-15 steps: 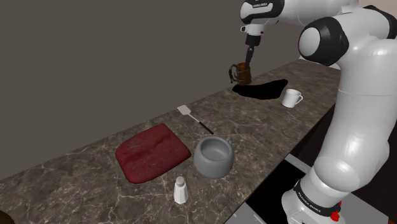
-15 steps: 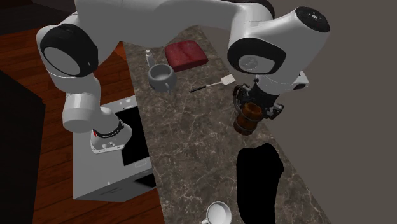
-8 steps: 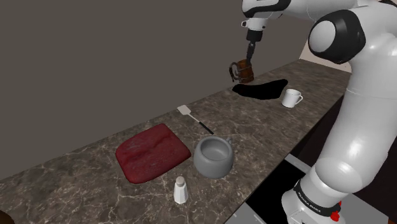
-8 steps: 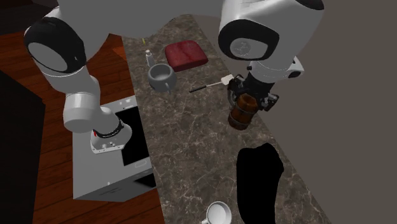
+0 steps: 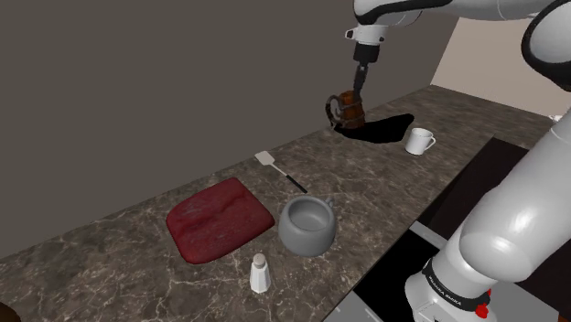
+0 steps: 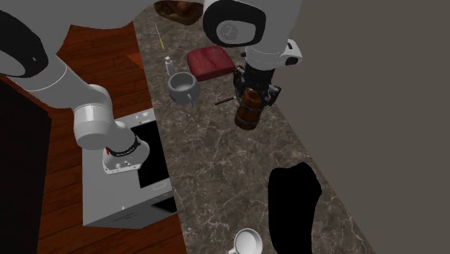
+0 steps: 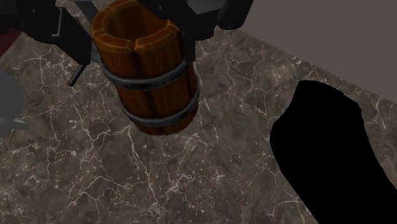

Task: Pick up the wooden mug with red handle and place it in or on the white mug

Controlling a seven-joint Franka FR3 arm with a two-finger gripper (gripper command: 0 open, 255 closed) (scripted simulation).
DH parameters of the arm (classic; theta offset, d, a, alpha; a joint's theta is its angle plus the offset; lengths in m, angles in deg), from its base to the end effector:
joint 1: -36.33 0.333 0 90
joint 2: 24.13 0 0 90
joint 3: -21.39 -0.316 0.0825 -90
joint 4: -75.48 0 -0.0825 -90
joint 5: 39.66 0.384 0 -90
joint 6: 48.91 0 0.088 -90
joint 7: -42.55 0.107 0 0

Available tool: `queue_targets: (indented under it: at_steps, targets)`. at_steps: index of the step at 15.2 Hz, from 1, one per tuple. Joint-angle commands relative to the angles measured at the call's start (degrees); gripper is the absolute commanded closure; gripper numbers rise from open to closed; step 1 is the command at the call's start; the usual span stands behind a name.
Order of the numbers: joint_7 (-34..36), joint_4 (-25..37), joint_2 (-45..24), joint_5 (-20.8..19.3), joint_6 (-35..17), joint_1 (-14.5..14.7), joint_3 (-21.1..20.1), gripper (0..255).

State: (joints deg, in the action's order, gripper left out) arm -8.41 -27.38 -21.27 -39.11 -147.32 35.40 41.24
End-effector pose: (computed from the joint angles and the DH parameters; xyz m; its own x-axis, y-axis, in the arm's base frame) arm 0.5084 -0.1958 0.5563 0.8649 0.5019 0.0011 0.5016 -0.8642 -0.0405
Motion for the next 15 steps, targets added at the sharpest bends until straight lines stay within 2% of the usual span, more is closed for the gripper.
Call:
queue_targets:
  at_steps: [1,8,15]
  targets:
    - [2.75,-4.24,4.01,-1.20,-0.52,1.06,-1.33,255]
    - [11.88,-15.36,16.15,-2.94,0.16,3.64,-7.05,255]
    - [20.70,-23.10,26.05,-1.60,2.32,6.07,-13.61,255]
